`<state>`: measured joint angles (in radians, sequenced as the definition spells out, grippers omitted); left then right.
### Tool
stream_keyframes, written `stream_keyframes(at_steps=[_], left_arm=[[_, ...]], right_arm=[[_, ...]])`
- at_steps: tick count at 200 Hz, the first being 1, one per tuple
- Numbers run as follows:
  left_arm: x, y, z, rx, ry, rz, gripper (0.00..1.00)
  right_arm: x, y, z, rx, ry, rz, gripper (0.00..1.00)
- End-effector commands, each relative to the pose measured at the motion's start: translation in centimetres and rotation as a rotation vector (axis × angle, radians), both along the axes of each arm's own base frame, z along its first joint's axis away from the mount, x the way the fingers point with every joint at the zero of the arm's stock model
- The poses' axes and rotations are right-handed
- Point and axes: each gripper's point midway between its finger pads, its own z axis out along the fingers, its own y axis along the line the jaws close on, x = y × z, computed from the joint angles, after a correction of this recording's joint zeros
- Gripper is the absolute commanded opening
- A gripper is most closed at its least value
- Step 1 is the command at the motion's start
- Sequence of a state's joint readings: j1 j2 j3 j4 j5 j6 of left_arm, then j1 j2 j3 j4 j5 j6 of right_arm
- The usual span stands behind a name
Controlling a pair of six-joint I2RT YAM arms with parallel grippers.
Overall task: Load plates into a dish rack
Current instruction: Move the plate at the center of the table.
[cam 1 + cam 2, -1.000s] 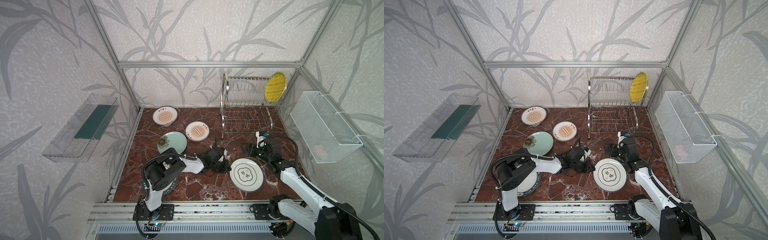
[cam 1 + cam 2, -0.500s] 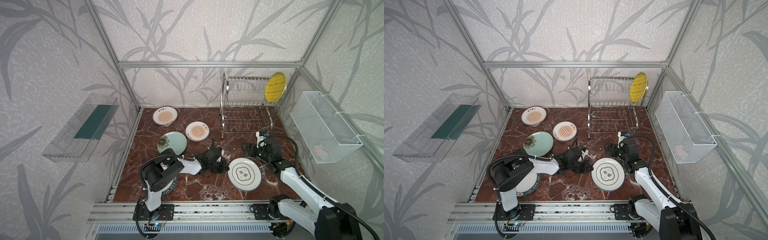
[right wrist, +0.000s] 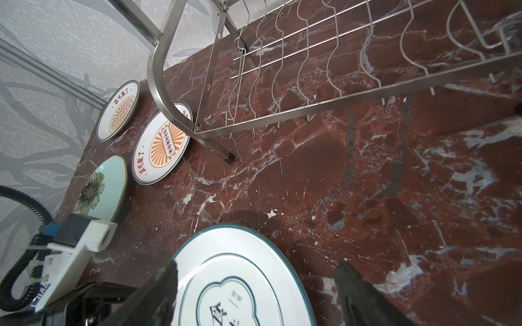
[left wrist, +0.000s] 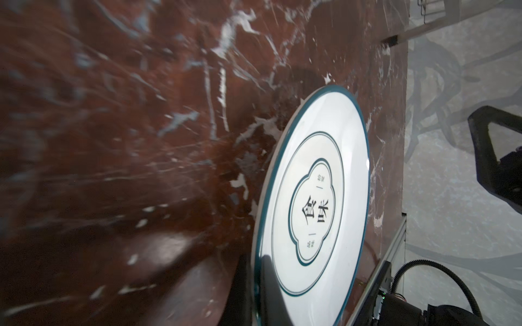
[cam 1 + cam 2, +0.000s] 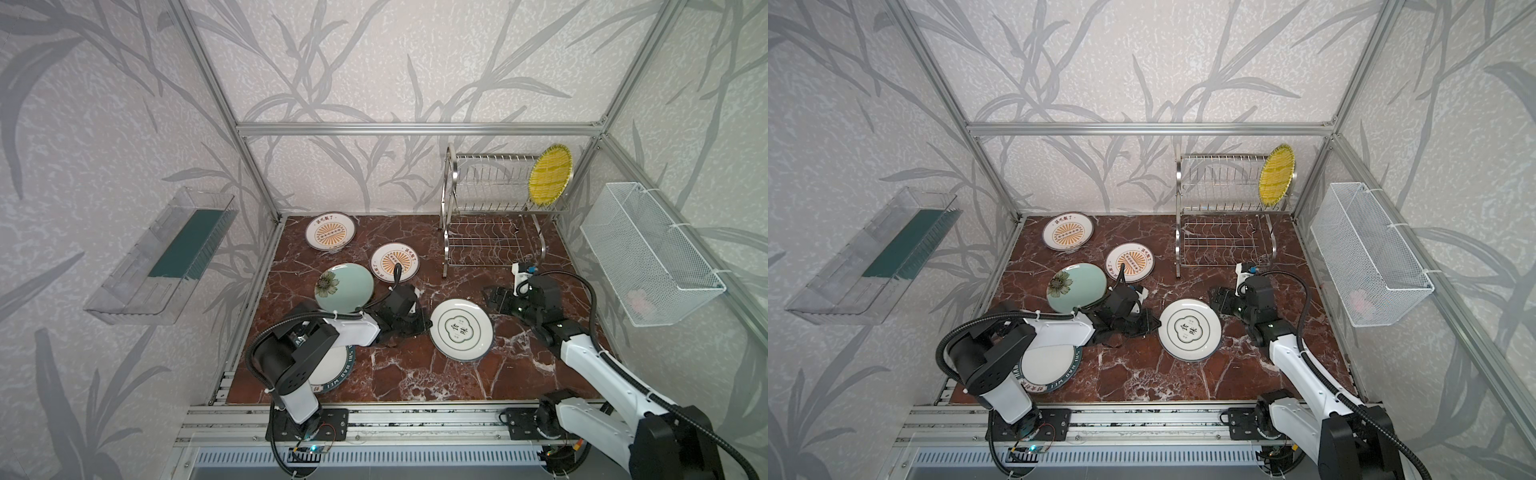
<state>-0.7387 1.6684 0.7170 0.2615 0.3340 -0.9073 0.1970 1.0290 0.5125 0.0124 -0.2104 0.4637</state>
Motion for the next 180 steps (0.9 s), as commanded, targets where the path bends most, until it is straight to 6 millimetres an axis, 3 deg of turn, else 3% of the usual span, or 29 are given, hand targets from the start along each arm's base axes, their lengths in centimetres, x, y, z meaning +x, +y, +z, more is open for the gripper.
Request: stream_keyframes(at_steps=[1,44,98,180], left_arm=[[0.6,3.4,0.0,0.093,-0.034,0.054,0.02],[0.7,8.0,-0.2,0.137,-0.023,0.124,0.02],[0.8,12.2,-0.9,0.163,-0.007,0.215,0.01],[0.7,13.8,-1.2,0.153,0.013,0.244,0.06]], right_arm=[[0.4,-0.1,0.3,0.002,-0.003,-0.004,0.86],[0.6,0.2,0.2,0.017,-0.002,0.004,0.86],[0.4,0.8,-0.2,0.032,0.004,0.032,0.86],[0.0,5.2,-2.8,0.123,0.060,0.136,0.86]])
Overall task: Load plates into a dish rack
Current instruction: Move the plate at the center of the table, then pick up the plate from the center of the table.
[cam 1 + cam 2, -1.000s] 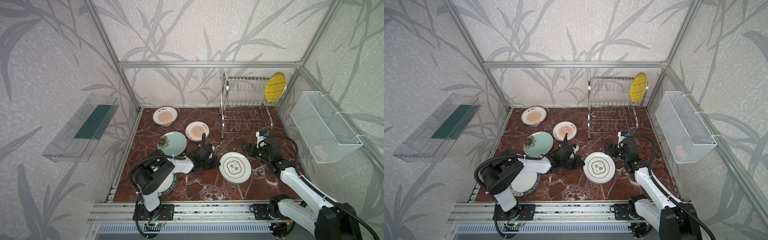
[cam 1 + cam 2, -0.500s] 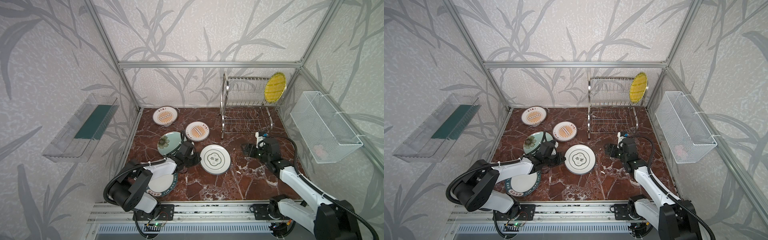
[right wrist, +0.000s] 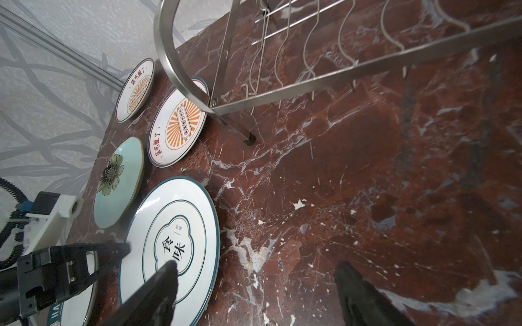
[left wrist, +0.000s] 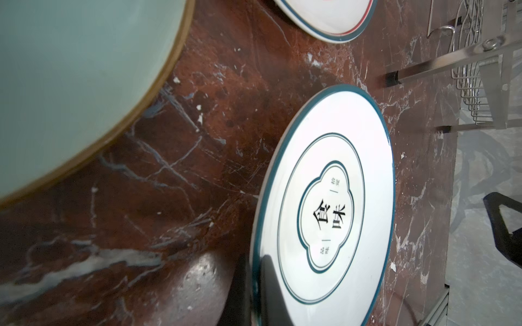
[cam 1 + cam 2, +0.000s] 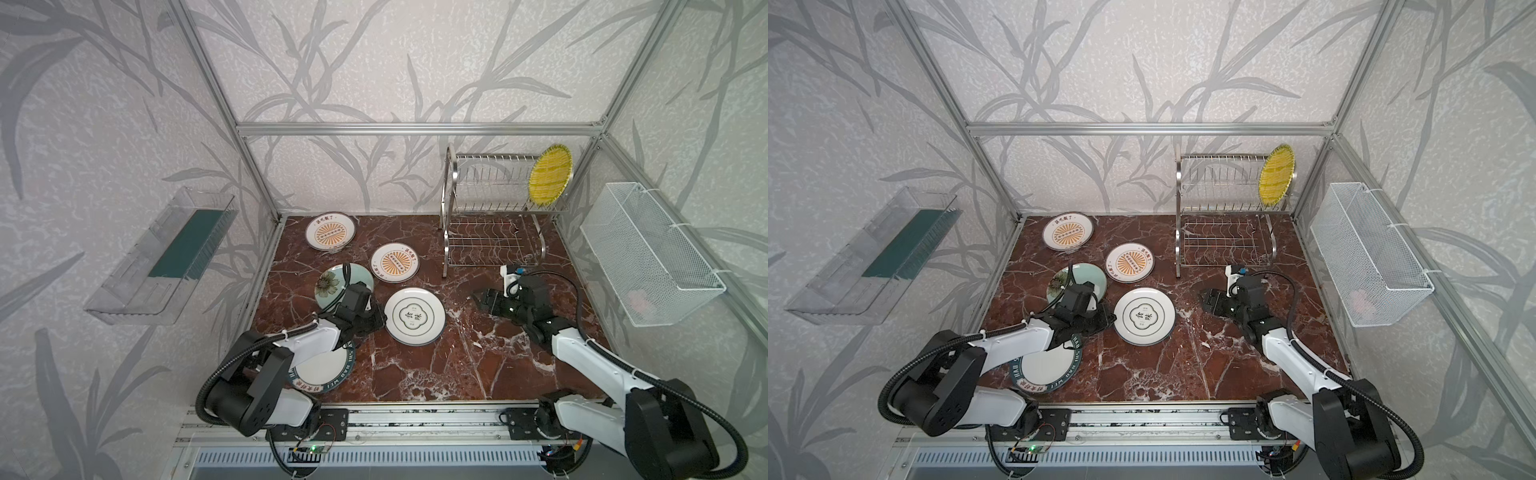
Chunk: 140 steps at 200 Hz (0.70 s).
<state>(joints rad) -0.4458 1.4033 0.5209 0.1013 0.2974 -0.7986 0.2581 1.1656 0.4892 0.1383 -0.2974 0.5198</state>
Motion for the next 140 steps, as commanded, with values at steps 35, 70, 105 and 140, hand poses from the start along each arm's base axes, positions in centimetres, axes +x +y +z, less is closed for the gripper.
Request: stream_keyframes(at_steps=[35,70,105,140], left_arm=[[-0.8,1.0,-0.6,0.030,0.020,0.007,0.09],[-0.9,1.2,-0.7,0.035,0.021,0.009,0.16],[-1.0,1.3,-0.6,0.045,0.026,0.005,0.27],[-1.0,1.6,0.0,0.067,0.019,0.003,0.39]], right_arm=[[-0.2,4.0,-1.5,0.057,0.026,0.082,0.86],[-0.7,6.1,-2.9,0.080,0.060,0.121,0.85],[-1.0,7.6,-4.2,0.098,0.095,0.136,0.85],[-1.2,8.7,-5.0,0.118,0.117,0.153,0.84]])
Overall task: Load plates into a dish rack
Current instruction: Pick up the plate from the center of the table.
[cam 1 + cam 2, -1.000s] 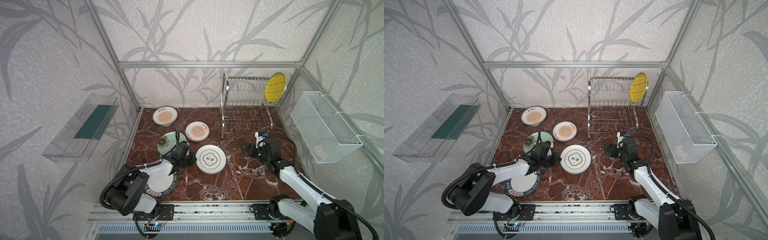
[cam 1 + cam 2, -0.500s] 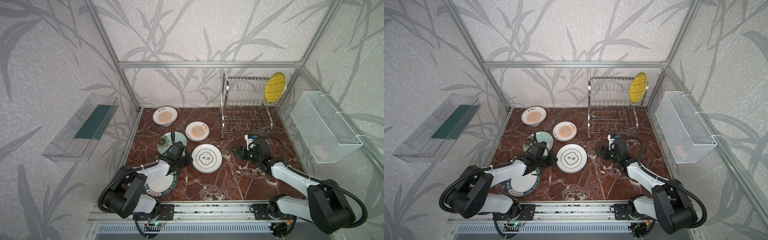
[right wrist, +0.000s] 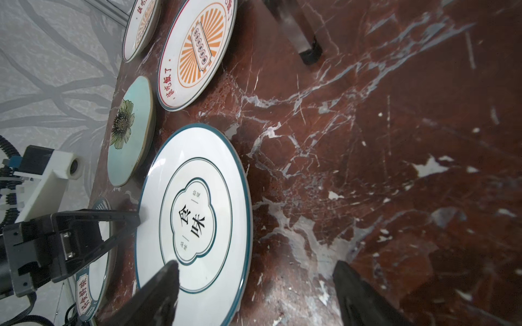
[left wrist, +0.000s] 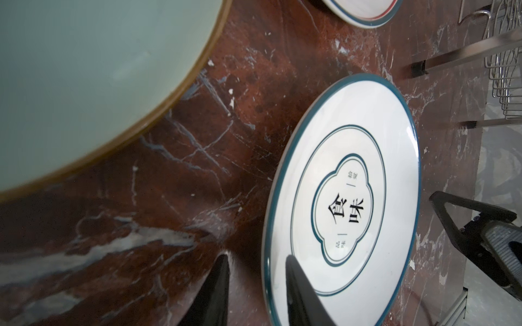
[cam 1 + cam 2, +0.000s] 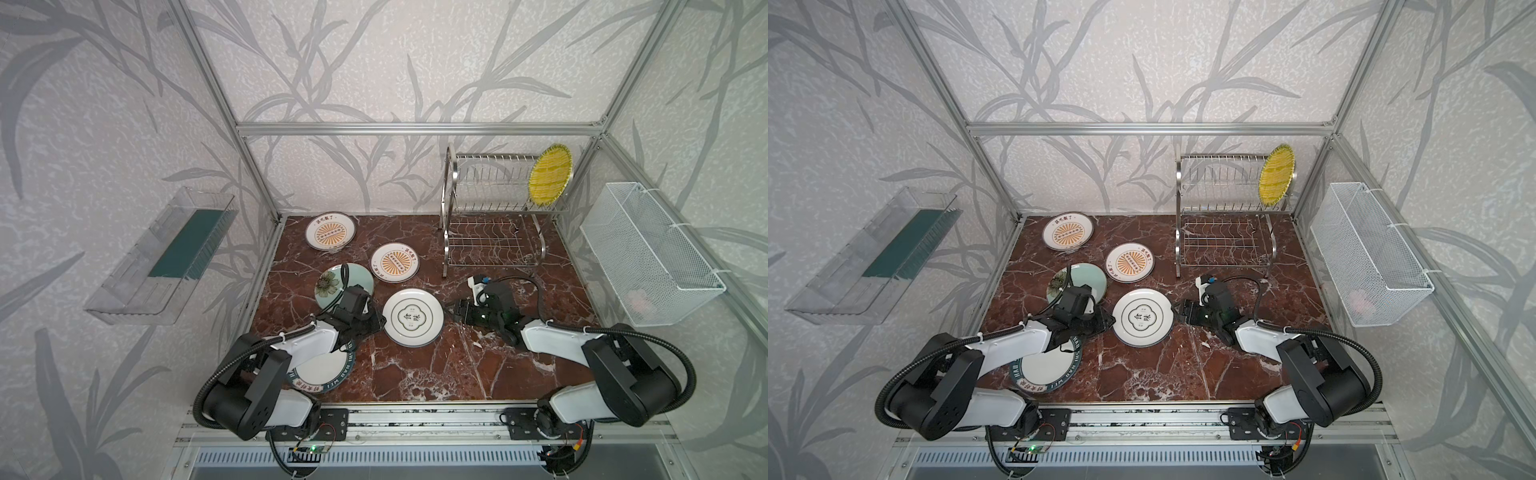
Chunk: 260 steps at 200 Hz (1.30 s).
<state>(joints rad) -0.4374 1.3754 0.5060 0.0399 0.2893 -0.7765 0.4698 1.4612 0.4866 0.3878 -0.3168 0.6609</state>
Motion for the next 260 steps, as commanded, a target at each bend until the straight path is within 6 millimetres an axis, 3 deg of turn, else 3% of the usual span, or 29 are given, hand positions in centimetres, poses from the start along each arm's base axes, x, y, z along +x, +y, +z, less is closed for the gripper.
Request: stream_keyframes(at_steps=[1,38,153,260], left_arm=[[0.0,0.7,0.7,0.030,-0.013,0.005,0.39],[0.2,1.2,1.5,0.061,-0.033,0.009,0.45],[0.8,1.9,3.4,0.093,-0.114,0.006,0.44],[0.9,1.6,3.9,0.089,-0.128,-0.014,0.44]], right_arm=[[0.2,0.9,0.2,0.041,-0.008,0.005,0.84],[0.0,2.1,-0.7,0.074,0.018,0.027,0.81],[-0.5,4.7,-2.2,0.209,0.077,0.071,0.64],[-0.5,5.2,-4.7,0.280,0.158,0.038,0.56]])
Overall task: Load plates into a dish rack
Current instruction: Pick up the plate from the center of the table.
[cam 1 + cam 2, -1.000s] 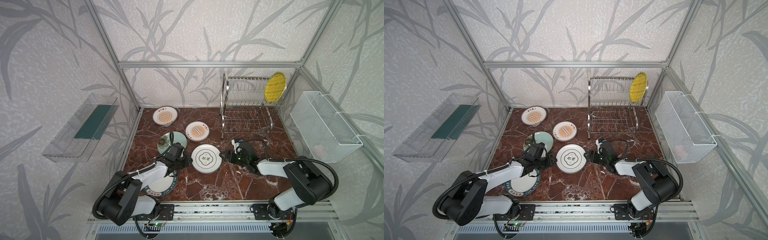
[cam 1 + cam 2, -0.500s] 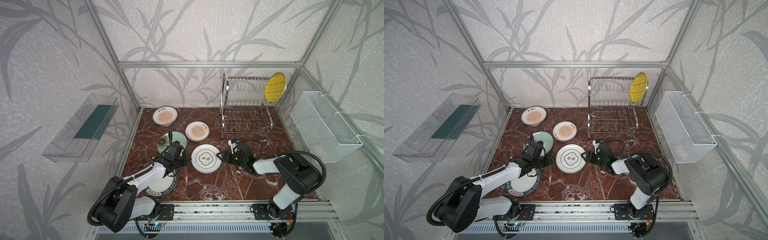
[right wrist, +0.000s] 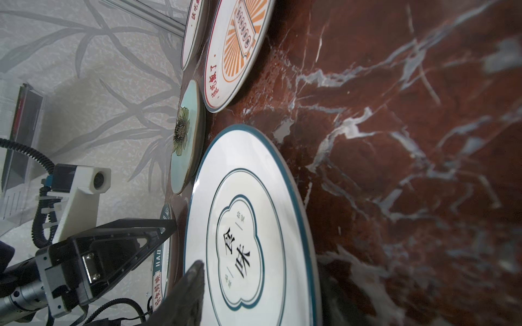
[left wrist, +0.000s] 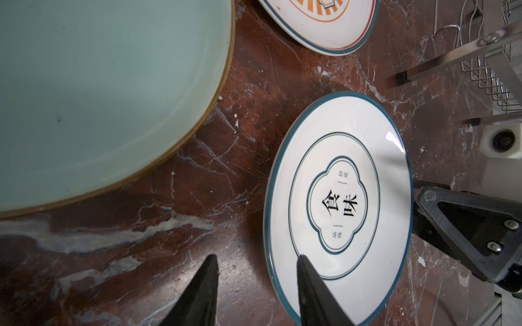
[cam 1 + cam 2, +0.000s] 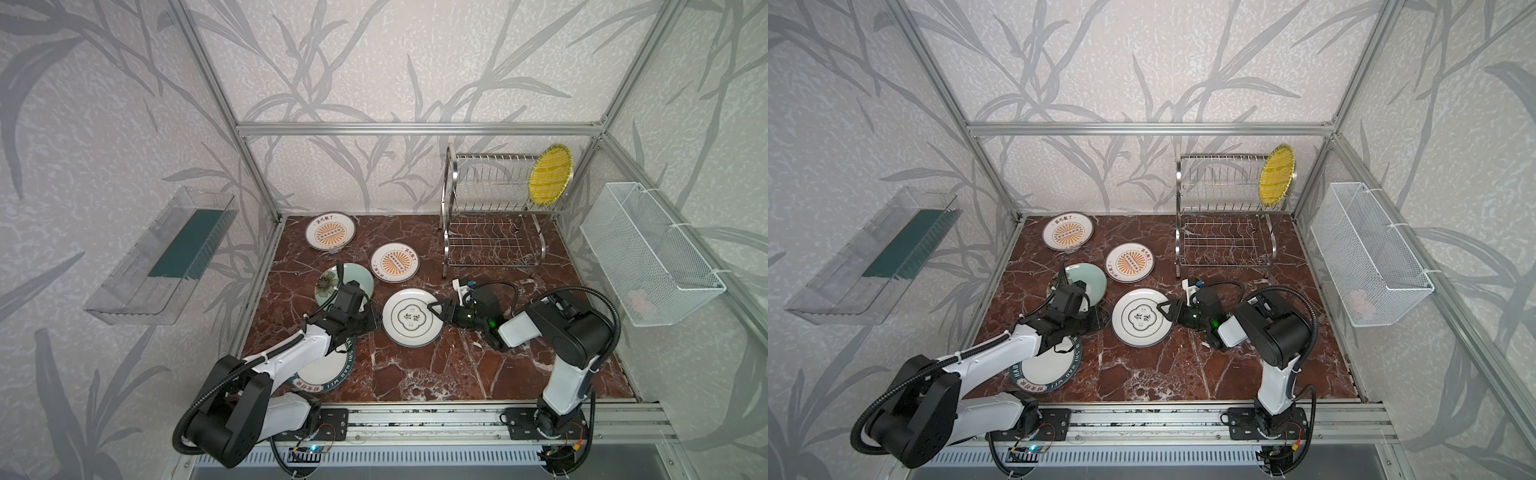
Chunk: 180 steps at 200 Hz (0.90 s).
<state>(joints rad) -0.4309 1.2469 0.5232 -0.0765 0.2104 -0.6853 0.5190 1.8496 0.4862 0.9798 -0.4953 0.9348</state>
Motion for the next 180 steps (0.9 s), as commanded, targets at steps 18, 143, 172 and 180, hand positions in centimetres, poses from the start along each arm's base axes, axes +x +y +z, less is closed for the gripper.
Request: stream_keyframes(at_steps=[18,143,172,180], left_arm=[[0.8,0.0,1.3,0.004,-0.036,-0.002,0.44],[0.5,0.7,1.5,0.049,-0.034,-0.004,0.44],[0.4,0.8,1.4,0.056,-0.030,-0.005,0.44],[0.4,0.9,1.5,0.059,-0.031,-0.007,0.44]], right_arm=[[-1.3,-0.8,-2.7,-0.041,0.098,-0.013,0.50],[-1.1,-1.5,-2.5,-0.050,0.089,-0.034,0.10],[-1.0,-1.8,-2.1,-0.053,0.077,-0.039,0.04],[-1.0,-1.8,-1.9,-0.054,0.072,-0.040,0.02]])
